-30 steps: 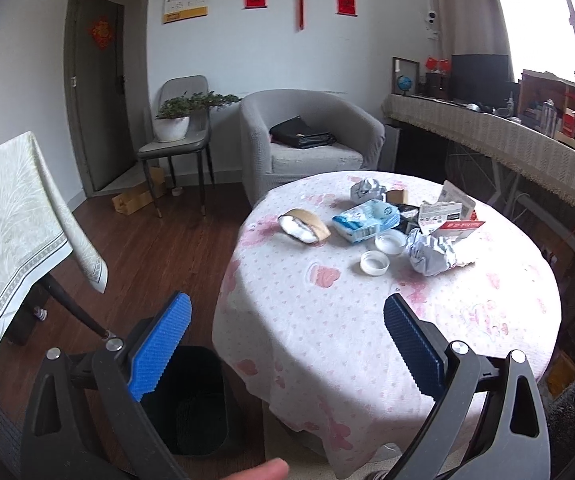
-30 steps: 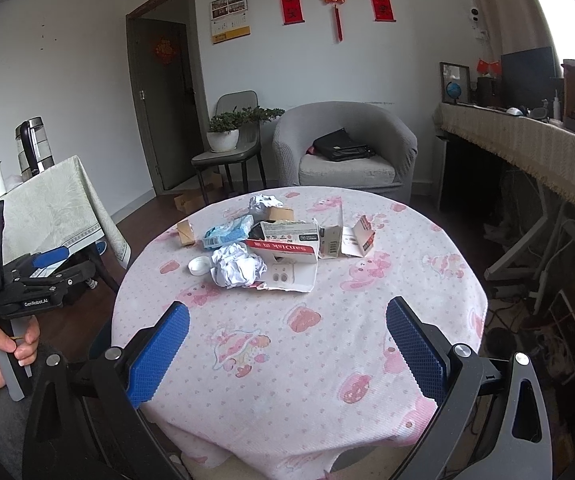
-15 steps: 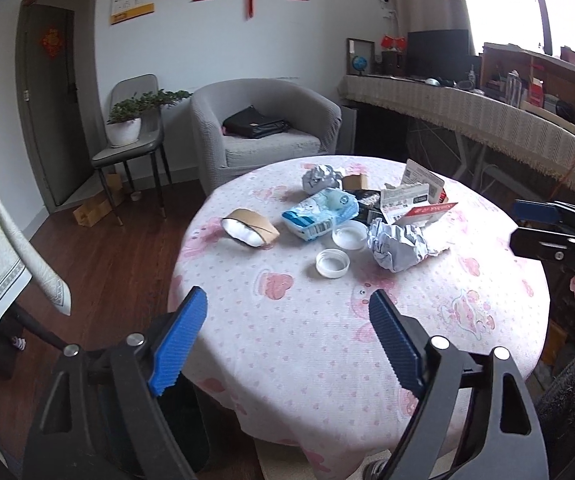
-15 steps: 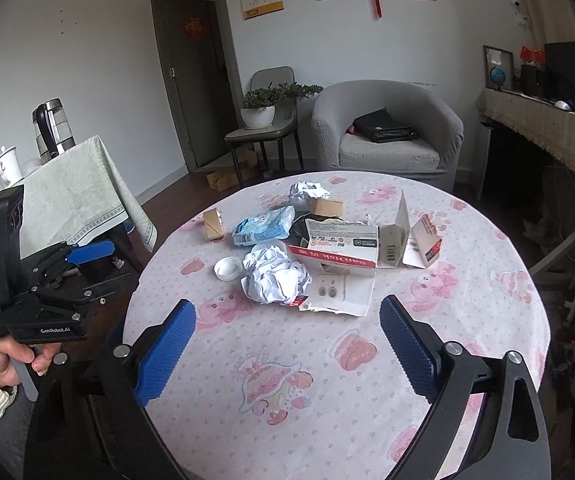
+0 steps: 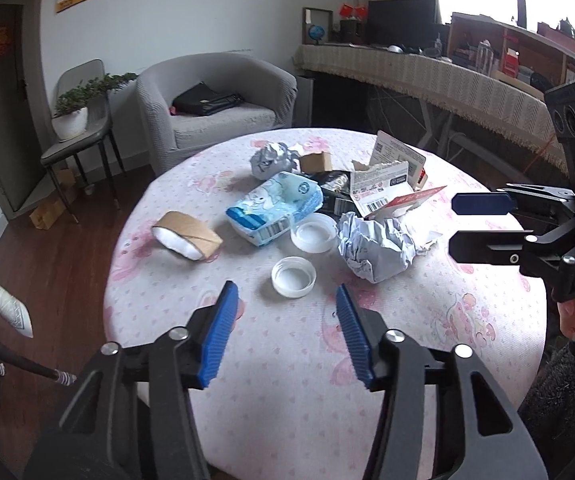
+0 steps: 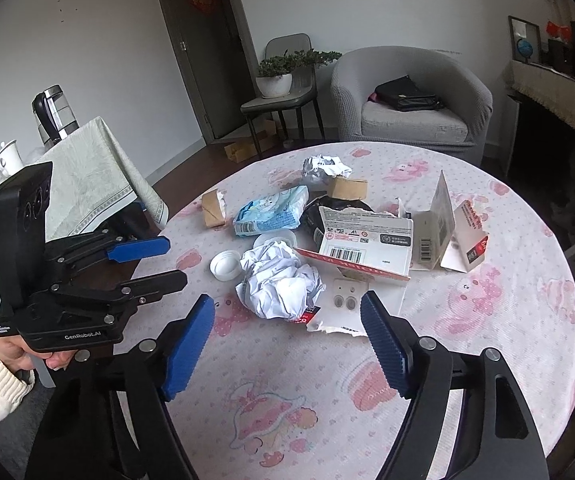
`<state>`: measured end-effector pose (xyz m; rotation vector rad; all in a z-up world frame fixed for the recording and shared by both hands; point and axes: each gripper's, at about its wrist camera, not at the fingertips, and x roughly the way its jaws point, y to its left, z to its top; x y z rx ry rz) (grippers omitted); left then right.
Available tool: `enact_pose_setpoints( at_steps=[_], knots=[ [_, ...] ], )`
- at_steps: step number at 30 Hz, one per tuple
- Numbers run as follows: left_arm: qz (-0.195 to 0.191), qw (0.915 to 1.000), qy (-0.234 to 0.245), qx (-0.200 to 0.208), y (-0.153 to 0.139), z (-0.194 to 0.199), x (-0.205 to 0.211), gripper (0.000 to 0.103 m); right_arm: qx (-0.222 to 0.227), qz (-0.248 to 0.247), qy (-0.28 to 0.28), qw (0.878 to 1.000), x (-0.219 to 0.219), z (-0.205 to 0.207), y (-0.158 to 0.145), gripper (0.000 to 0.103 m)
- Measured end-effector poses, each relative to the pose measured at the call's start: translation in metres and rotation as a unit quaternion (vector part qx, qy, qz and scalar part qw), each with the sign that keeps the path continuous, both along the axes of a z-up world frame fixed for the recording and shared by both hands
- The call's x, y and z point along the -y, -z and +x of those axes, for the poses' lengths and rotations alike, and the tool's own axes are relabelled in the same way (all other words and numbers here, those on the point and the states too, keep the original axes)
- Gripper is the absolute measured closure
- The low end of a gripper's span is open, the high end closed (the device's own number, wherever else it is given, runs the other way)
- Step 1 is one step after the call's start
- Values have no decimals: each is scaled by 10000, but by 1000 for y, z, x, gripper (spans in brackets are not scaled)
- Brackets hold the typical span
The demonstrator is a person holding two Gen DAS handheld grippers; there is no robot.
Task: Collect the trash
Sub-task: 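Grasp the white bottle cap with the left tool while the right tool grasps crumpled white paper, then carry both items over the green bin and open the left tool to drop the cap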
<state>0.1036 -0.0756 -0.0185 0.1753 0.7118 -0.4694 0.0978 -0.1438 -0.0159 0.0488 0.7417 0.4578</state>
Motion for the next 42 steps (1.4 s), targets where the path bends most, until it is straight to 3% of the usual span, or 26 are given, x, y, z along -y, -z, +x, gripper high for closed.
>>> enact_pose_setpoints(
  at_steps=[6,8,15,20,30,42],
  knots=[
    [149,9991,347,-217,9,20,16,55,-237,121,-47,9996,-3,16,8,28],
    [177,9987,377,-307,15,26,16,62,-263,159,-38,9995,-5,18,8,28],
    [-160,9969,505,-577,26,41,9,67,-426,49,87,9990,-12,29,14,28],
    [-371,9966,505,-530,28,39,0,71,-634,38,188,9978,-18,38,22,30],
    [-508,9976,114,-449,19,25,-50,71,-782,-48,293,9965,-38,49,25,51],
    [-611,9949,-773,-206,-1,12,-131,71,-539,232,93,9982,-79,45,2,54]
  ],
)
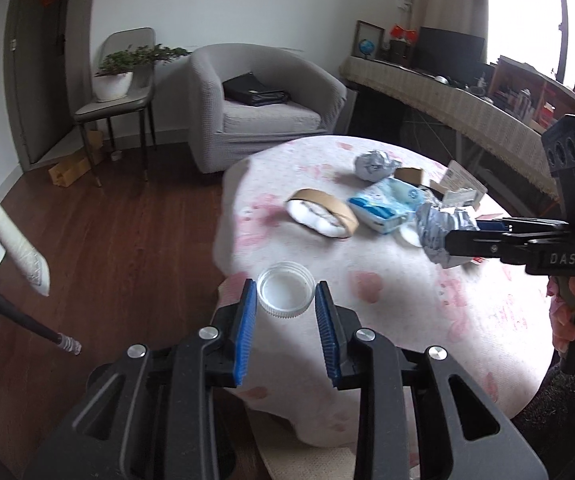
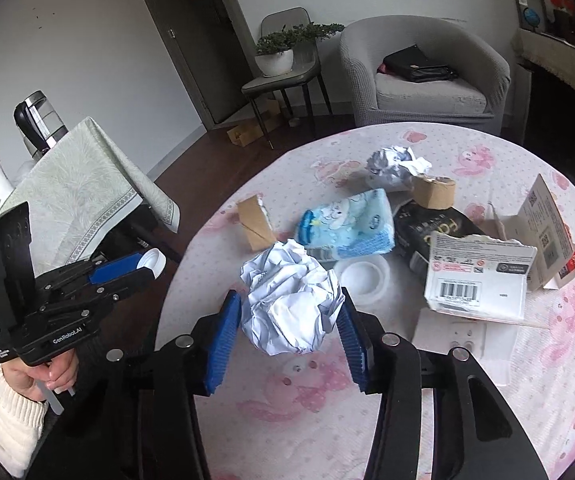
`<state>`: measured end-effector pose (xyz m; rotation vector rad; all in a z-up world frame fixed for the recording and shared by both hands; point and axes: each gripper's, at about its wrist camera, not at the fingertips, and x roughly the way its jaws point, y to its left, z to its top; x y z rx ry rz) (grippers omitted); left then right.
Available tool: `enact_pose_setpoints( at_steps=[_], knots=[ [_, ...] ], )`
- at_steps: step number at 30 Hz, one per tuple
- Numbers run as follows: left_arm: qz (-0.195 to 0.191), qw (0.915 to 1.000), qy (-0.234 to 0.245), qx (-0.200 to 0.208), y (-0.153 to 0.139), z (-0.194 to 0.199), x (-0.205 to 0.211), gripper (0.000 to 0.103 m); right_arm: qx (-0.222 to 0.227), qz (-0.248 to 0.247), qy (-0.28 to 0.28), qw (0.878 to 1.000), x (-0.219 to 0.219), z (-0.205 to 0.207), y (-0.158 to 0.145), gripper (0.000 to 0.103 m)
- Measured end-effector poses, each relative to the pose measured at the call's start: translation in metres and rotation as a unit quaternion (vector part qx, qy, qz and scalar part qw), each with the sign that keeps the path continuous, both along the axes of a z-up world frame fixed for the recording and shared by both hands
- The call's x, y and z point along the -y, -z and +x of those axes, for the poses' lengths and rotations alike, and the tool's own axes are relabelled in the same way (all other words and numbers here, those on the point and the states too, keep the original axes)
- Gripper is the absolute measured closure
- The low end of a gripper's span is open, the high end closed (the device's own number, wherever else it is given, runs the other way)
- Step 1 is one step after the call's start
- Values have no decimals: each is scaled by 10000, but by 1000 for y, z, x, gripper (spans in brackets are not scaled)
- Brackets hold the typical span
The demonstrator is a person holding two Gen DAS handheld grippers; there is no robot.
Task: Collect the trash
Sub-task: 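Carry both items over the green bin and open the left tool to drop the cap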
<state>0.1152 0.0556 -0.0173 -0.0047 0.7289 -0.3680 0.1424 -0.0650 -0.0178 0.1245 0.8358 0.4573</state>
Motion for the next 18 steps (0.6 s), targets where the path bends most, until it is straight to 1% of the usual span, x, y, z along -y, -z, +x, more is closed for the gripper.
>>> enact_pose_setpoints(
  at_steps=[3,7,11,18],
  knots=[
    [39,9998,-168,-59,3,-1,-16,71,53,117,-56,9999,-10,-1,-6,54],
    [76,9996,-286,-28,3,-7,-33,71,185,-116,-215,9995,-33,-2,-9,54],
    [119,9989,-442,-42,5,-11,-50,71,220,-93,-358,9991,-50,1,-11,54],
    [167,9959,-839,-290,21,-15,-87,71,254,-13,-631,9977,-86,5,-15,54]
  ],
)
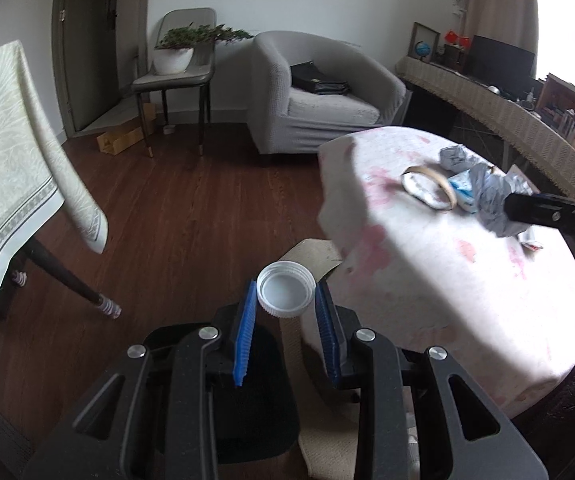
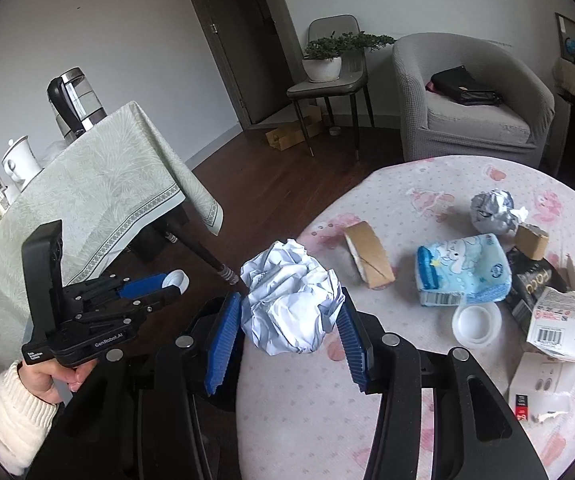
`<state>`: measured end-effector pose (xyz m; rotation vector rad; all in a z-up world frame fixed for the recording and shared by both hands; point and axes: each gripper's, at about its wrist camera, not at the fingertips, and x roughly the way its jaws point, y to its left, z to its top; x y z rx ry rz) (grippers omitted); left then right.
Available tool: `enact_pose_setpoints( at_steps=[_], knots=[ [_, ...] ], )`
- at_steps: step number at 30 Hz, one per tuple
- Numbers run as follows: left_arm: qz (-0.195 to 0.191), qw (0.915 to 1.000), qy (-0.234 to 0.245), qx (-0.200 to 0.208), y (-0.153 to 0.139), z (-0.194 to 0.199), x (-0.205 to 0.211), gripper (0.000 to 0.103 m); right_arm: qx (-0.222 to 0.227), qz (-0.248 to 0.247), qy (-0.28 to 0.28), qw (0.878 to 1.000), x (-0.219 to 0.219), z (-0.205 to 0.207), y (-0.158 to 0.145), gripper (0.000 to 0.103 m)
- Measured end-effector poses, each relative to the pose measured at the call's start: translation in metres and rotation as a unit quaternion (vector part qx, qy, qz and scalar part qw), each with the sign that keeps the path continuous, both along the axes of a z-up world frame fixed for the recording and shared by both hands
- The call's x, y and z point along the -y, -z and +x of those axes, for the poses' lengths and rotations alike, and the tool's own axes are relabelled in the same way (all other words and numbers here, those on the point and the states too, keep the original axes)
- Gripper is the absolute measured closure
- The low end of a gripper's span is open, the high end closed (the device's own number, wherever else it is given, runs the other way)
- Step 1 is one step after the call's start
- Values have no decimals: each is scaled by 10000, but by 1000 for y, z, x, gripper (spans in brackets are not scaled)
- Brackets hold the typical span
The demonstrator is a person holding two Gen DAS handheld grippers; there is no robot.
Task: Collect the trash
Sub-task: 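Carry both items over the green bin and open the left tool to drop the cap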
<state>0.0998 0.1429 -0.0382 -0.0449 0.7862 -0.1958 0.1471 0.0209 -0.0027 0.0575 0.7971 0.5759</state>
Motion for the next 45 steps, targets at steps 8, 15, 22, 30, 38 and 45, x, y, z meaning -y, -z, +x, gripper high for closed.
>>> enact_pose_setpoints(
  at_steps=[8,15,22,30,38,45],
  knots=[
    [261,9968,-493,-579,40,-3,-44,71,-71,61,-425,9991,-57,6,5,54],
    [213,9886,-827,-1242,77,-4,-81,71,-246,-47,-802,9965,-112,9,19,54],
    [209,9797,-929,-1763,107,-8,-106,71,-411,-138,-1036,9937,-153,12,34,54],
    [286,9721,-931,-2133,134,-14,-119,70,-629,-207,-1151,9911,-187,19,52,54],
    [233,9707,-953,-2194,136,-21,-134,57,-925,-384,-1174,9880,-211,28,79,54],
    [144,9755,-1101,-1897,117,-30,-147,48,-1085,-585,-1173,9854,-230,32,97,54]
  ],
)
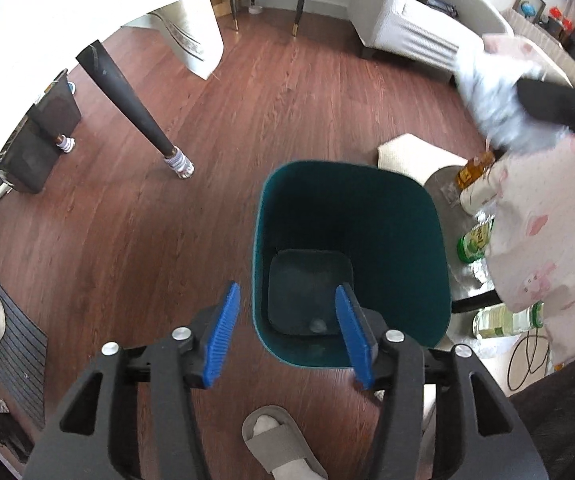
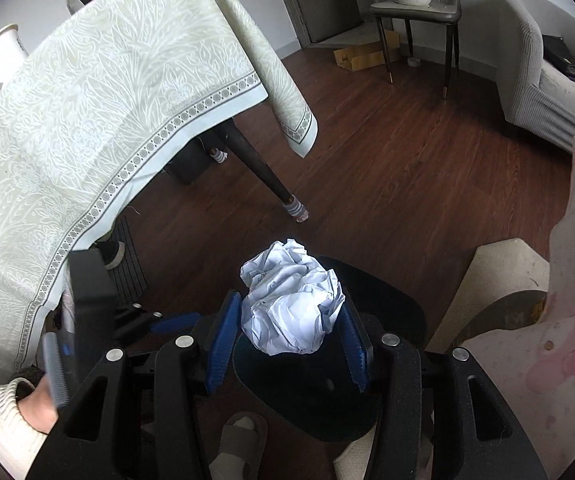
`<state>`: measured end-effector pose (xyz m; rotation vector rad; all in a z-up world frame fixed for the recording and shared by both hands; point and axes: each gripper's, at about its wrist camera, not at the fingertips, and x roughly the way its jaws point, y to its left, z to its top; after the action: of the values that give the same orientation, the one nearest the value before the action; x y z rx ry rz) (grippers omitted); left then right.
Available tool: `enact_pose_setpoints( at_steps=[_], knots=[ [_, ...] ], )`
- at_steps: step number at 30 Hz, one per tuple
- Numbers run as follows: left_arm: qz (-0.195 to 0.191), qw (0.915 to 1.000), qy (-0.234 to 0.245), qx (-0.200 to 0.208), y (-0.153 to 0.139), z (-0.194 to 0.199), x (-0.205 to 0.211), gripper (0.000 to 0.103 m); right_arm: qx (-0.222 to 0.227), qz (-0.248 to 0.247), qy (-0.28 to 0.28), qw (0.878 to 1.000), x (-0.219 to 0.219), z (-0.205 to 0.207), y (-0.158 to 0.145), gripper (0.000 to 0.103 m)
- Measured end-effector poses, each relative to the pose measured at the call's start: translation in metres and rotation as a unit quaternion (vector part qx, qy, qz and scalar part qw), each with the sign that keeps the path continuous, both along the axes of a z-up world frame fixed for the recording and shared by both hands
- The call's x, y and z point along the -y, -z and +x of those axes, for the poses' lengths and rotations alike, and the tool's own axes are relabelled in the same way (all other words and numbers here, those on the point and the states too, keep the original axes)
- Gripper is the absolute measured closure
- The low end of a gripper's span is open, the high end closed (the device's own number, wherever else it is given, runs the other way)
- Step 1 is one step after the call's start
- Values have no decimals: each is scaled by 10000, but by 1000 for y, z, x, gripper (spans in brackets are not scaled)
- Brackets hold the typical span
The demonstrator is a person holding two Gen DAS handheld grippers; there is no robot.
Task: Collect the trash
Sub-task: 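Carry both items over the green bin and open the left tool to drop the cap, then open the right tool over the green bin to drop the crumpled paper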
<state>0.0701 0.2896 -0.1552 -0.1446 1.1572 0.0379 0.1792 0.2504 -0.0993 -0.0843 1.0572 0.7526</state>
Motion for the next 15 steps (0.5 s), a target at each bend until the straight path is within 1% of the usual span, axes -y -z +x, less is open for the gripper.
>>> enact_pose_setpoints(
  at_steps=[10,15],
  knots=[
    [-4,9980,-178,600,-43,-12,-15,47,-317,-399,29,9987,-21,9,42,54],
    [-63,9954,-253,920,-64,-17,-15,51,-473,-594,18,9971,-28,9,63,54]
  ],
)
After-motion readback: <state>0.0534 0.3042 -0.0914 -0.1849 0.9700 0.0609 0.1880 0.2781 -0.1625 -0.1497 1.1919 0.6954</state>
